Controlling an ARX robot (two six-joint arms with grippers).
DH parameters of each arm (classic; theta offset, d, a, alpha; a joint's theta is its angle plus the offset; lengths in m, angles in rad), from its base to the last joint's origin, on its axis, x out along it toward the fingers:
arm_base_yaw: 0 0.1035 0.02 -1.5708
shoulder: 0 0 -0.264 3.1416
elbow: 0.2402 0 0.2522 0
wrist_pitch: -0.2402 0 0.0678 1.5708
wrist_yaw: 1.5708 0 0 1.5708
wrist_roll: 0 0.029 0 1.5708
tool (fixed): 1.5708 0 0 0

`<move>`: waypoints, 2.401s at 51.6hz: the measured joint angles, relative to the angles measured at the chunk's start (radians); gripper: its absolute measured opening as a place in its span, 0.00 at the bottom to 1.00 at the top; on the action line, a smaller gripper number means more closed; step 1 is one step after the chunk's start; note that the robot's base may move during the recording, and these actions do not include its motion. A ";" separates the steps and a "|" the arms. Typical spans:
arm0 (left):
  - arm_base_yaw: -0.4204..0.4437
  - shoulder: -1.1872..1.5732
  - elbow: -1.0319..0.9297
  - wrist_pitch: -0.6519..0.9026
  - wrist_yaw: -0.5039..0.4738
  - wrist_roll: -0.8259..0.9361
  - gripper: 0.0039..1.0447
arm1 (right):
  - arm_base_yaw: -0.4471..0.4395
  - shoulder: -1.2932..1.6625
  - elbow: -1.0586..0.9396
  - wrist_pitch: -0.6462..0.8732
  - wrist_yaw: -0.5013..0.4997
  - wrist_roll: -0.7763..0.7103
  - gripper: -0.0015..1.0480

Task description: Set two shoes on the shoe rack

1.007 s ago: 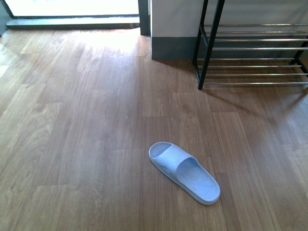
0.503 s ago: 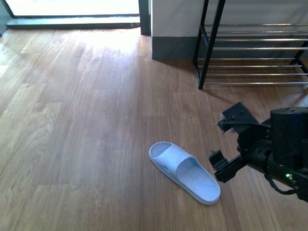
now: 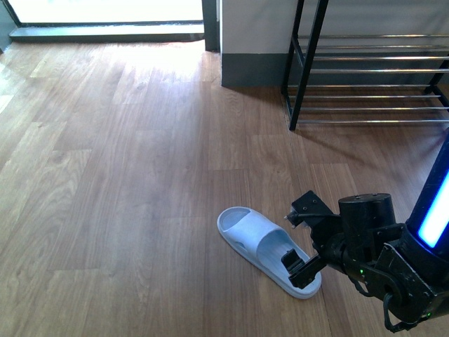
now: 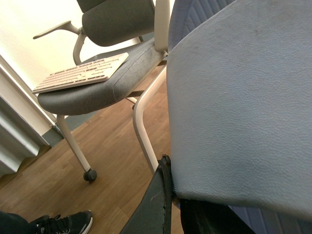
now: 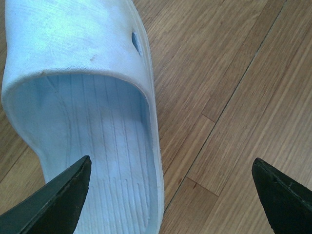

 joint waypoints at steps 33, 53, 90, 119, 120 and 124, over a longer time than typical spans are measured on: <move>0.000 0.000 0.000 0.000 0.000 0.000 0.02 | 0.013 -0.009 -0.103 0.082 0.022 0.067 0.91; 0.000 0.000 0.000 0.000 0.000 0.000 0.02 | 0.013 0.007 -0.114 0.179 0.040 0.099 0.91; 0.000 0.000 0.000 0.000 0.000 0.000 0.02 | 0.017 0.211 0.156 0.228 0.009 0.056 0.91; 0.000 0.000 0.000 0.000 0.000 0.000 0.02 | 0.021 0.268 0.318 0.132 -0.006 0.052 0.91; 0.000 0.000 0.000 0.000 0.000 0.000 0.02 | 0.021 0.268 0.318 0.132 -0.007 0.054 0.91; 0.000 0.000 0.000 0.000 0.000 0.000 0.02 | 0.021 0.269 0.328 0.124 -0.014 0.065 0.91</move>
